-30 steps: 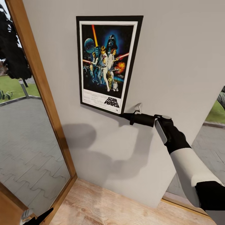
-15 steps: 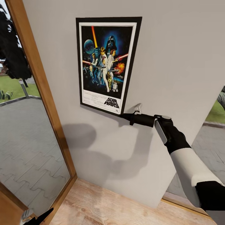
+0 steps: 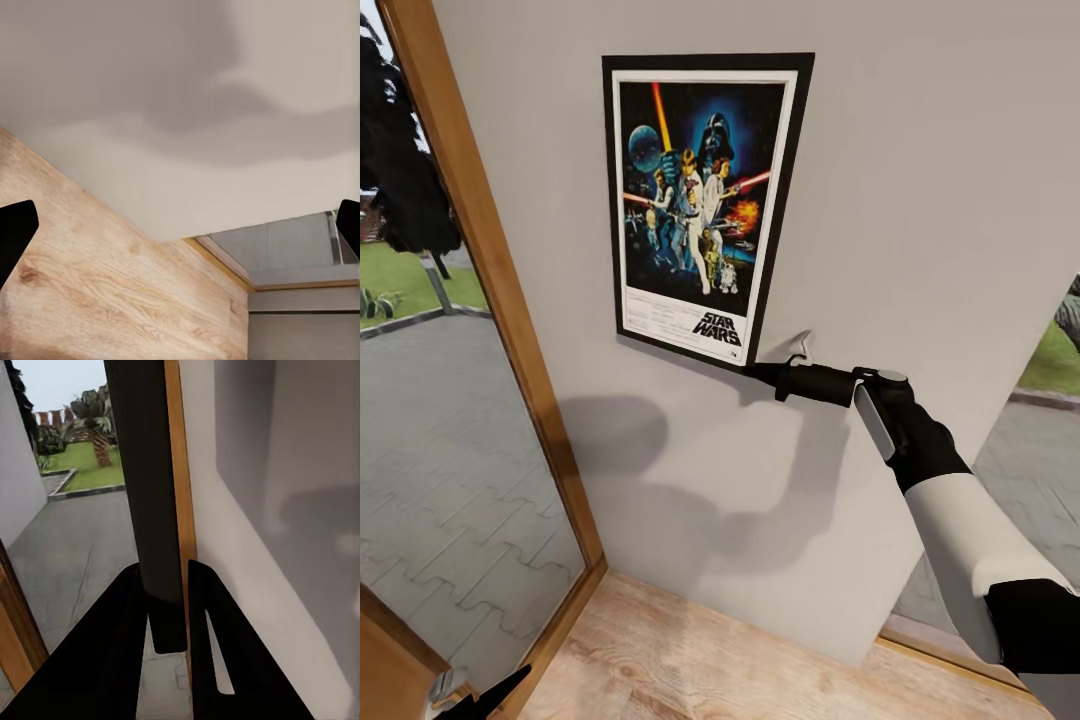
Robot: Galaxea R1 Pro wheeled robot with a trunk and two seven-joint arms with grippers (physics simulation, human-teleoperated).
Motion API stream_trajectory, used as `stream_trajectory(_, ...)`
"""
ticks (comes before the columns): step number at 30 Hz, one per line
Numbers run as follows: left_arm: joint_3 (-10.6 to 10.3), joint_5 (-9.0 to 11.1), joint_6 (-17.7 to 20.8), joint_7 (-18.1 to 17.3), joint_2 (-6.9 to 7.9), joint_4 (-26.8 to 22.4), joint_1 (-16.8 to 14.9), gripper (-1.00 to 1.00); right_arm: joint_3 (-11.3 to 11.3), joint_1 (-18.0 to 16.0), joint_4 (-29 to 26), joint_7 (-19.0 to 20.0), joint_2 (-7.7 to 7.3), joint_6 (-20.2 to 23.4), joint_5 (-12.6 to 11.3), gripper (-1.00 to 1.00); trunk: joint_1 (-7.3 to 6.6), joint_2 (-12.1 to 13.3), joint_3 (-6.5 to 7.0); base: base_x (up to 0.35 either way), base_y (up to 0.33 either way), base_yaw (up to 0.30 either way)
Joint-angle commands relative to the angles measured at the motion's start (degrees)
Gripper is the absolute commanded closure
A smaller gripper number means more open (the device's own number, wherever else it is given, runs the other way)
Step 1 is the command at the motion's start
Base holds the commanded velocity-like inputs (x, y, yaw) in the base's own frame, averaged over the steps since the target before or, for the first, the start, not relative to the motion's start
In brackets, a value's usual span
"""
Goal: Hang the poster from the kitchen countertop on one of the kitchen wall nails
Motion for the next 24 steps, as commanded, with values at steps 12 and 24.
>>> stream_trajectory(12, -0.48, 0.44, -0.23, -0.05, 0.12, -0.08, -0.04, -1.0, 0.15, -0.07, 0.14, -0.09, 0.02, 0.61, -0.65, 1.0, 0.04, -0.13, -0.13, 0.0, 0.0, 0.0)
stream_trajectory(24, -0.48, 0.44, -0.23, -0.08, 0.13, -0.08, -0.04, -1.0, 2.79, -0.07, 0.24, -0.27, 1.41, 0.52, -0.4, 1.0, 0.04, -0.13, -0.13, 0.0, 0.0, 0.0)
